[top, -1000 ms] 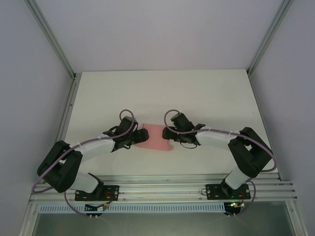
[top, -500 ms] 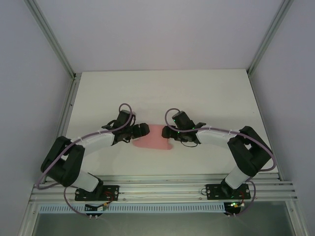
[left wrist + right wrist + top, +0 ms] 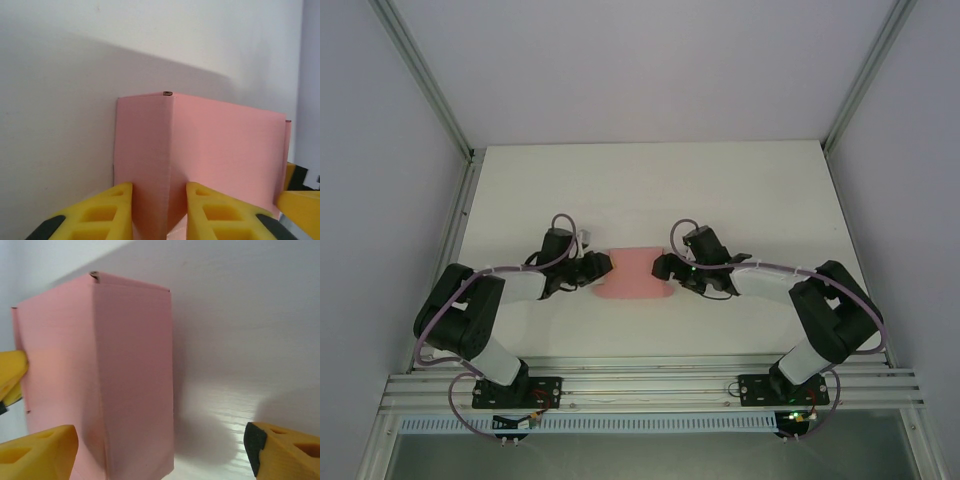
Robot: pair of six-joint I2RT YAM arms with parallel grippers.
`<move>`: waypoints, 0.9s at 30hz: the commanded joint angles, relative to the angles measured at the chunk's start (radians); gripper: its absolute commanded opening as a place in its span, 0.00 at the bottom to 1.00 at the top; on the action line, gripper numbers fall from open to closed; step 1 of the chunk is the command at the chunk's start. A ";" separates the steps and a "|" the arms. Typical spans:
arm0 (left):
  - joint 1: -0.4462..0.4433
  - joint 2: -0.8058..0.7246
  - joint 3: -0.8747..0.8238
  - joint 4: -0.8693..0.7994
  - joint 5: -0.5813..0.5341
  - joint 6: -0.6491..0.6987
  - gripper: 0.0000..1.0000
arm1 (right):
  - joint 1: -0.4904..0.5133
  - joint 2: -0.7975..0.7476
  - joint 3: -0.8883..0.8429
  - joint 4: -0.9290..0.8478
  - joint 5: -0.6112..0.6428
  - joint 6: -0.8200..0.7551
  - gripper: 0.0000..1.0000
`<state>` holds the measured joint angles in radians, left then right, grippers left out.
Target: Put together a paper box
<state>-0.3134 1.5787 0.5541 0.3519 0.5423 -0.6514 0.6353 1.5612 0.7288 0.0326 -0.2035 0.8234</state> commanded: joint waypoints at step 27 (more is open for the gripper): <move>0.058 -0.028 -0.012 0.038 0.065 -0.002 0.29 | -0.106 0.199 0.055 0.451 -0.494 0.113 0.39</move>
<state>-0.2638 1.5841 0.5201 0.4194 0.6426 -0.6807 0.5289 1.8027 0.7959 0.4549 -0.6327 0.9245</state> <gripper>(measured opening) 0.265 0.429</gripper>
